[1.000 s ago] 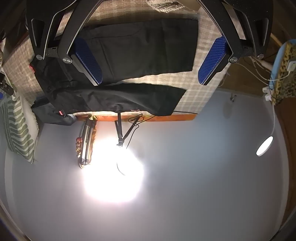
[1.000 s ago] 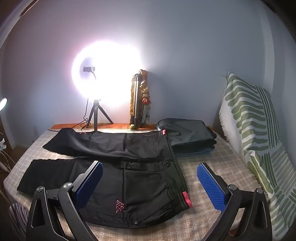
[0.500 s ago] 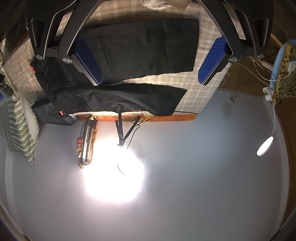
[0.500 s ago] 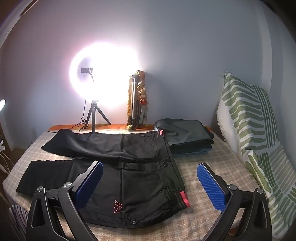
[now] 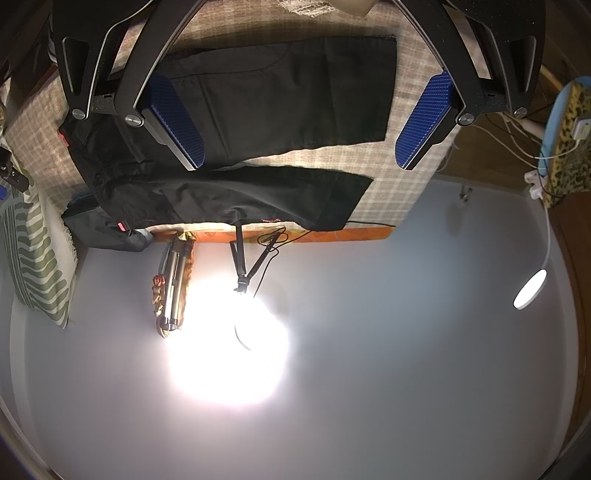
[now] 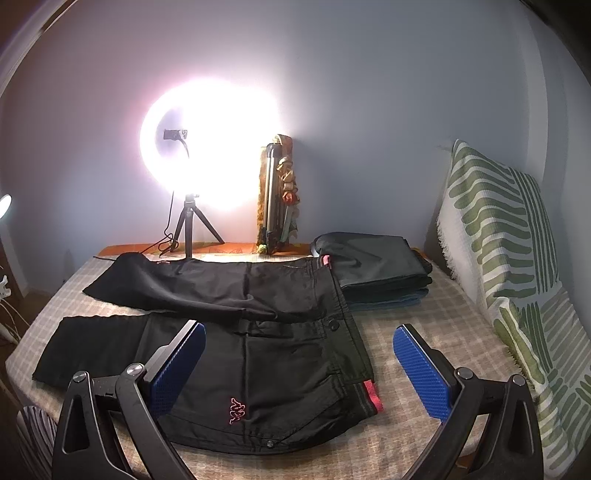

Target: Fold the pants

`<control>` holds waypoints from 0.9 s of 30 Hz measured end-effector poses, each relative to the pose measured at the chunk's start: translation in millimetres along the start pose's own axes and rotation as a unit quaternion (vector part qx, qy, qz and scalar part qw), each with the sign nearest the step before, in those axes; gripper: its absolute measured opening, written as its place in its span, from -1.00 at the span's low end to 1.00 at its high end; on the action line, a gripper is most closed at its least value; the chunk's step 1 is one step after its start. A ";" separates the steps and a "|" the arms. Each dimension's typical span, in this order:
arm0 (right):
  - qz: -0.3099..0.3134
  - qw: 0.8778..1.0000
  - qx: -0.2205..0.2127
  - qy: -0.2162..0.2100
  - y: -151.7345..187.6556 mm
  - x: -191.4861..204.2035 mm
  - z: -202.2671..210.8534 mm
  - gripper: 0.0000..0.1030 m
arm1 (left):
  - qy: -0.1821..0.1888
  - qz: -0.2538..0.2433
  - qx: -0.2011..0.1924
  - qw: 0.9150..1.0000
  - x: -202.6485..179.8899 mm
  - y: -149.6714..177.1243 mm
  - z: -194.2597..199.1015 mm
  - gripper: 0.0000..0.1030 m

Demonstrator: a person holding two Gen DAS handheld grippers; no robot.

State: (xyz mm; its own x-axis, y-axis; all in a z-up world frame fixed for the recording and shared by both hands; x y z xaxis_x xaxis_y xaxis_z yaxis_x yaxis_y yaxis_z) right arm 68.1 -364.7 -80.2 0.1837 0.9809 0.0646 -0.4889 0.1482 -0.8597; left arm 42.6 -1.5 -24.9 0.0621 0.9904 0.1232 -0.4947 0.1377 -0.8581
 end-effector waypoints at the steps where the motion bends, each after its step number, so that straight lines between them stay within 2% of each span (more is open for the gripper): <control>1: 0.000 1.000 0.000 -0.001 0.0 -0.1 -0.6 0.99 | 0.001 -0.001 0.000 1.000 -1.5 1.2 -3.4 0.99; 27: -0.001 1.000 0.003 -0.003 0.4 0.9 -2.2 1.00 | -0.001 -0.007 0.000 1.000 -2.8 -2.8 -3.5 0.99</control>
State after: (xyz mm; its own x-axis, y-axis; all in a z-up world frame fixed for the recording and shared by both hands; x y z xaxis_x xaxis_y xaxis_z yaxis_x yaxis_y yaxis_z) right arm 69.9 -363.9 -81.6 0.1791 0.9814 0.0696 -0.4934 0.1508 -0.8566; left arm 46.8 -4.6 -24.6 0.0673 0.9884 0.1361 -0.4935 0.1515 -0.8564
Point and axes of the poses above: each gripper's, at about its wrist camera, not at the fingertips, and z roughly against the way its jaws point, x to its left, y to its underside, the point moved 5 cm from there along -z, roughly the way its jaws point, and after that the axes turned 8 degrees about -z, right-handed, at the moved point
